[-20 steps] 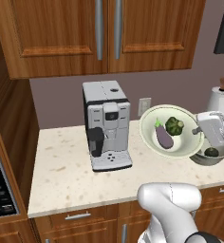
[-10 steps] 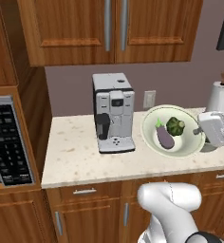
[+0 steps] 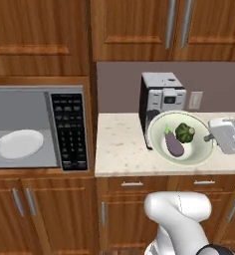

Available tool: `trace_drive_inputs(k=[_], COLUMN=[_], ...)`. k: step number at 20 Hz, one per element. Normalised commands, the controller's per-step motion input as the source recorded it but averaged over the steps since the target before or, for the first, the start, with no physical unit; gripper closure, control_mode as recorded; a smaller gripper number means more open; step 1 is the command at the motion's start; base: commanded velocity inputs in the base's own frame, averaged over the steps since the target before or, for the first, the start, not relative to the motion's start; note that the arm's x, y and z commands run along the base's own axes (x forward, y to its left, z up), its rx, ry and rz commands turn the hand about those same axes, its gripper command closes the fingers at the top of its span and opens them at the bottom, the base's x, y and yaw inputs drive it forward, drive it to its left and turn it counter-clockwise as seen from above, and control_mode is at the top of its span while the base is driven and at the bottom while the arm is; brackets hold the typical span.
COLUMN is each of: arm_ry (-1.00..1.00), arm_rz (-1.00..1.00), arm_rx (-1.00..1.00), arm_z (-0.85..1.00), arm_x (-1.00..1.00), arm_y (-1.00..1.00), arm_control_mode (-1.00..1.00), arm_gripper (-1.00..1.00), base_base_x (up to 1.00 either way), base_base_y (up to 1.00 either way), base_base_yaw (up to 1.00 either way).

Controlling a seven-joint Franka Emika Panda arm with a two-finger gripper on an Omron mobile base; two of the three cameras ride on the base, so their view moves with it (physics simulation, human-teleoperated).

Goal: Place the bowl containing the eggplant and broccoli in the microwave. Close the microwave door and press the start button to microwave the meal.

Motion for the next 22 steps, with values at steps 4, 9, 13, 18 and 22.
trace_drive_inputs(k=[4, 9, 13, 18, 22], arm_ry=[0.00, 0.00, 0.00, 0.00, 0.00], arm_rz=[0.00, 0.00, 0.00, 0.00, 0.00], arm_rx=[0.00, 0.00, 0.00, 0.00, 0.00], arm_z=[0.00, 0.00, 0.00, 0.00, 0.00], arm_x=[0.00, 0.00, 0.00, 0.00, 0.00], arm_y=[0.00, 0.00, 0.00, 0.00, 0.00], arm_control_mode=[1.00, 1.00, 1.00, 1.00, 1.00], arm_gripper=[1.00, 1.00, 1.00, 1.00, 1.00], base_base_x=[-0.04, -0.21, -0.35, -0.22, -0.31], base_base_y=[0.99, 0.99, 0.88, 0.64, 0.29], base_base_yaw=[0.22, 0.19, 0.14, 0.08, 0.06])
